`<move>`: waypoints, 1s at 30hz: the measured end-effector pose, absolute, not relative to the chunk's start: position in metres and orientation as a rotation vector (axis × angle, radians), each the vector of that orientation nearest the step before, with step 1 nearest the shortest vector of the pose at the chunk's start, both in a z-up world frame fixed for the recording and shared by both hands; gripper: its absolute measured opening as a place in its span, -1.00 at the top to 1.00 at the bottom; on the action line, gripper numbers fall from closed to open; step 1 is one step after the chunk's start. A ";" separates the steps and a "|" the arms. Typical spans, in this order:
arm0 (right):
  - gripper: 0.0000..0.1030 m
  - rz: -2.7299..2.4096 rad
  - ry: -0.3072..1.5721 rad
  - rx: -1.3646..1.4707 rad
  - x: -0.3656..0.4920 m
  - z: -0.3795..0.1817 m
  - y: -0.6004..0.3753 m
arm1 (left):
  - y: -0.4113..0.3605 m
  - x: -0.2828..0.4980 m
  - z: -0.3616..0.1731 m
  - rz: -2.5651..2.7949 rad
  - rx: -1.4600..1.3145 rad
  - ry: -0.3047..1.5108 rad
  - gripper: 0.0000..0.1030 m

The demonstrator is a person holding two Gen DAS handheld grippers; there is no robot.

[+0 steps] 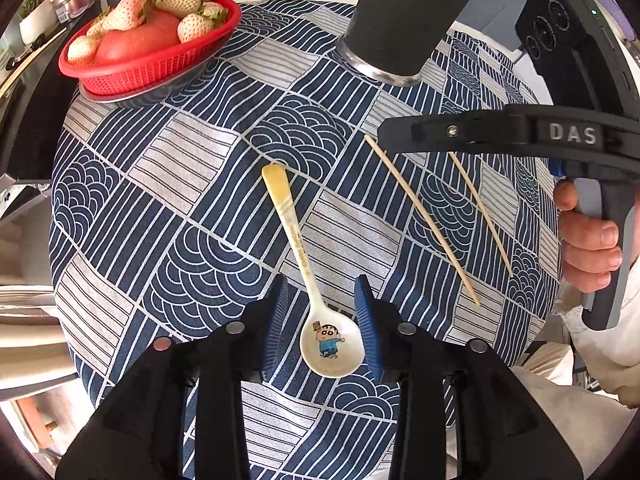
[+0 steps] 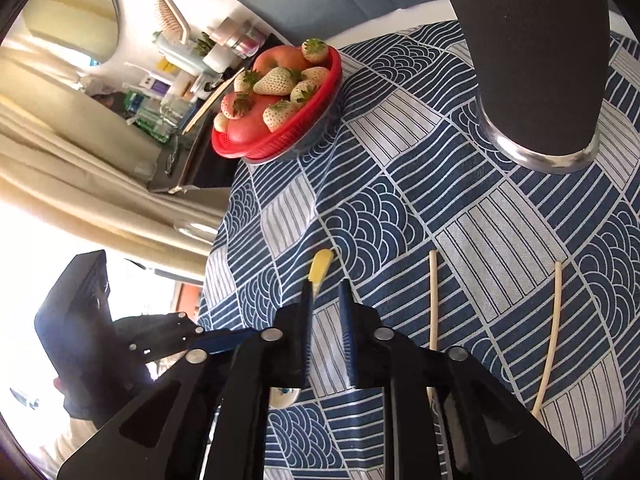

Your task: Organize utensils

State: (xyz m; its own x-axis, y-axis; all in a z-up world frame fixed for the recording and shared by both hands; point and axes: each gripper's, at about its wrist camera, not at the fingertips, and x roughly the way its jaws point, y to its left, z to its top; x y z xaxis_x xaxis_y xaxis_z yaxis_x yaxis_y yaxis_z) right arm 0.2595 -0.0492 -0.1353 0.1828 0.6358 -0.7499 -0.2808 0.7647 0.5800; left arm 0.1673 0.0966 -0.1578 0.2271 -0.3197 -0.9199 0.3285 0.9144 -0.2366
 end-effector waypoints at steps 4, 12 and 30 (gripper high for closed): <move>0.06 0.661 1.214 0.305 0.259 -0.133 -0.053 | 0.094 0.170 -0.170 -0.411 0.009 1.295 0.23; -0.42 0.653 1.153 0.192 0.255 -0.112 -0.060 | 0.090 0.183 -0.183 -0.359 -0.013 1.335 0.21; -0.45 0.650 1.211 0.236 0.255 -0.125 -0.055 | 0.086 0.174 -0.166 -0.435 0.004 1.281 0.86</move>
State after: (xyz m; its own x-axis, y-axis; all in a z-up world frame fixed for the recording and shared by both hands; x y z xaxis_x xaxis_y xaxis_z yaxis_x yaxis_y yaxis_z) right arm 0.2547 -0.0551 -0.1252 0.1989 0.5801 -0.7899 -0.3376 0.7972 0.5004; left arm 0.1739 0.0857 -0.1663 0.2160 -0.3118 -0.9253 0.3166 0.9188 -0.2357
